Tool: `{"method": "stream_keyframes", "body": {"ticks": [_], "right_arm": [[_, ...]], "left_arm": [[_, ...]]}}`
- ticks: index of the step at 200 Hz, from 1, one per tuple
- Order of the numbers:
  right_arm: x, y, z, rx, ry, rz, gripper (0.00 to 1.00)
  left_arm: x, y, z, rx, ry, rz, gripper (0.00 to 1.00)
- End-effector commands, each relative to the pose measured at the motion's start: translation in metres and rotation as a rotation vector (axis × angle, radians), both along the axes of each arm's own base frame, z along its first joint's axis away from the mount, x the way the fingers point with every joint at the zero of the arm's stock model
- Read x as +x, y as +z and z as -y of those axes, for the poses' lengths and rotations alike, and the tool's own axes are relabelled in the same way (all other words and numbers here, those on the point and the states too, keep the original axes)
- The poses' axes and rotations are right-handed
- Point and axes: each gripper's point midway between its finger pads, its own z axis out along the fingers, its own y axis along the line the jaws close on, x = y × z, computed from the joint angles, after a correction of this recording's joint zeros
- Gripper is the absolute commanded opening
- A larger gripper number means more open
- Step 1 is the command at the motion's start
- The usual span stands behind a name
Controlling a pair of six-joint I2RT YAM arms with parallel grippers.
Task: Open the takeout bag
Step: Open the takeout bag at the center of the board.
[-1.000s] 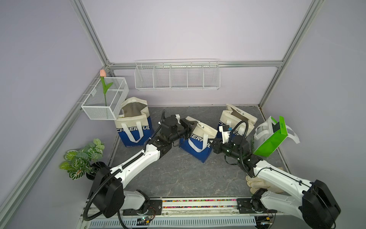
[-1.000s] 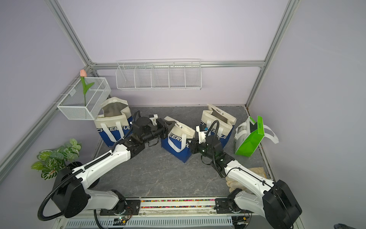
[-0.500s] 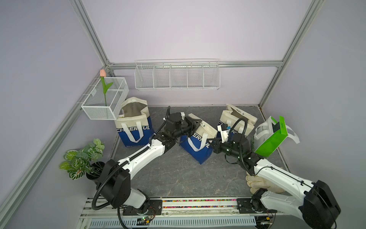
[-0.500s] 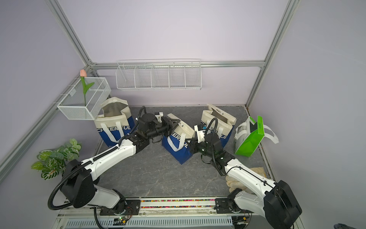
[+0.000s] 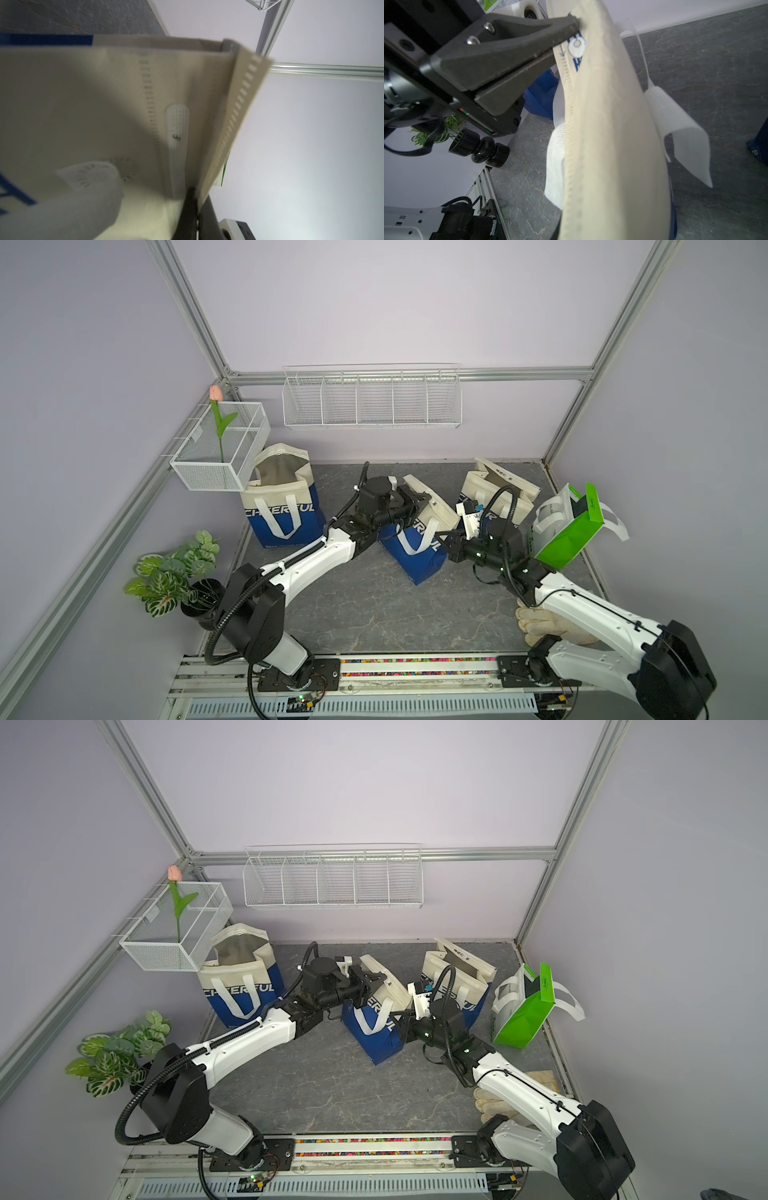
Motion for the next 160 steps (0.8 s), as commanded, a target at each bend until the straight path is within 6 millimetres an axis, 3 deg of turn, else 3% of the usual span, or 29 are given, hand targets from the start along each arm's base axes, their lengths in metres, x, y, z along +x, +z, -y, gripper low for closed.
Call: {"method": "stream_keyframes", "body": {"ticks": [1, 33, 63, 91, 131, 160], "right_arm": [[0.002, 0.031, 0.006, 0.021, -0.028, 0.078, 0.07], [0.016, 0.018, 0.039, -0.046, -0.230, 0.067, 0.07], [0.027, -0.015, 0.069, -0.137, -0.399, 0.038, 0.07], [0.033, -0.027, 0.082, -0.205, -0.462, 0.029, 0.07], [0.049, -0.074, 0.095, -0.280, -0.497, -0.117, 0.07], [0.053, -0.085, 0.096, -0.325, -0.493, -0.152, 0.07]], "left_arm": [[0.005, 0.030, 0.000, -0.043, 0.030, 0.052, 0.00], [-0.007, 0.044, -0.016, -0.050, 0.062, 0.024, 0.00], [-0.018, 0.063, -0.043, -0.121, 0.158, -0.044, 0.00], [-0.026, 0.077, -0.049, -0.222, 0.172, -0.110, 0.00], [-0.039, 0.106, -0.059, -0.316, 0.175, -0.121, 0.00], [-0.050, 0.120, -0.070, -0.331, 0.182, -0.124, 0.00]]}}
